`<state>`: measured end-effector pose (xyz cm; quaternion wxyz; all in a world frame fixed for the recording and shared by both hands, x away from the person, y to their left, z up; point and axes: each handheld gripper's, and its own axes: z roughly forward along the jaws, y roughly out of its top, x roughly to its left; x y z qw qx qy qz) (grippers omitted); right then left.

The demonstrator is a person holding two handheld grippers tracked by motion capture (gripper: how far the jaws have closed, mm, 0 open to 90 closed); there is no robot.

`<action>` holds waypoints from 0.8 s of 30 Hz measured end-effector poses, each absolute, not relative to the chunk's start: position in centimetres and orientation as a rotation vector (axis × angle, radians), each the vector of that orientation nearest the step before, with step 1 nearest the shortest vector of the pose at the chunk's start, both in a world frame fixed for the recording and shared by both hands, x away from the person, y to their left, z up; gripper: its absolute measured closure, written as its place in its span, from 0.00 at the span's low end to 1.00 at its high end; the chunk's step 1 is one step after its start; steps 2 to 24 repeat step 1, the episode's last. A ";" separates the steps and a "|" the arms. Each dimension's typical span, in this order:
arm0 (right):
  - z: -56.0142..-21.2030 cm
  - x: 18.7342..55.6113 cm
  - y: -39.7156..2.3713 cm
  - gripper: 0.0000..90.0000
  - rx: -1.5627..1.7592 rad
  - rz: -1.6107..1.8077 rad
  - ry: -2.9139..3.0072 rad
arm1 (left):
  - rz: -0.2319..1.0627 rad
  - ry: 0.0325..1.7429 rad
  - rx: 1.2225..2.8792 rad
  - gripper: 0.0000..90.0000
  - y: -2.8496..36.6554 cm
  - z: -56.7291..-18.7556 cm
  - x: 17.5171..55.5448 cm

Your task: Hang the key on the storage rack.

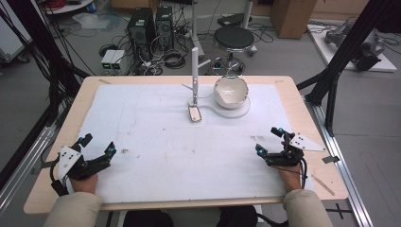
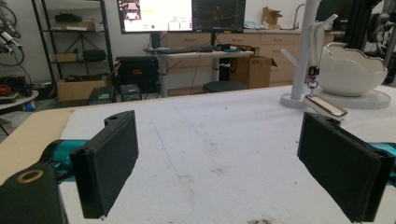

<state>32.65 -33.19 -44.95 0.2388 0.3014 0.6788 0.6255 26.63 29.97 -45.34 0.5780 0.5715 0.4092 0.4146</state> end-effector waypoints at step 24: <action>-45.0 32.6 -33.2 0.01 0.827 1.708 1.865 | 0.974 0.955 1.334 0.14 30.0 -45.3 26.6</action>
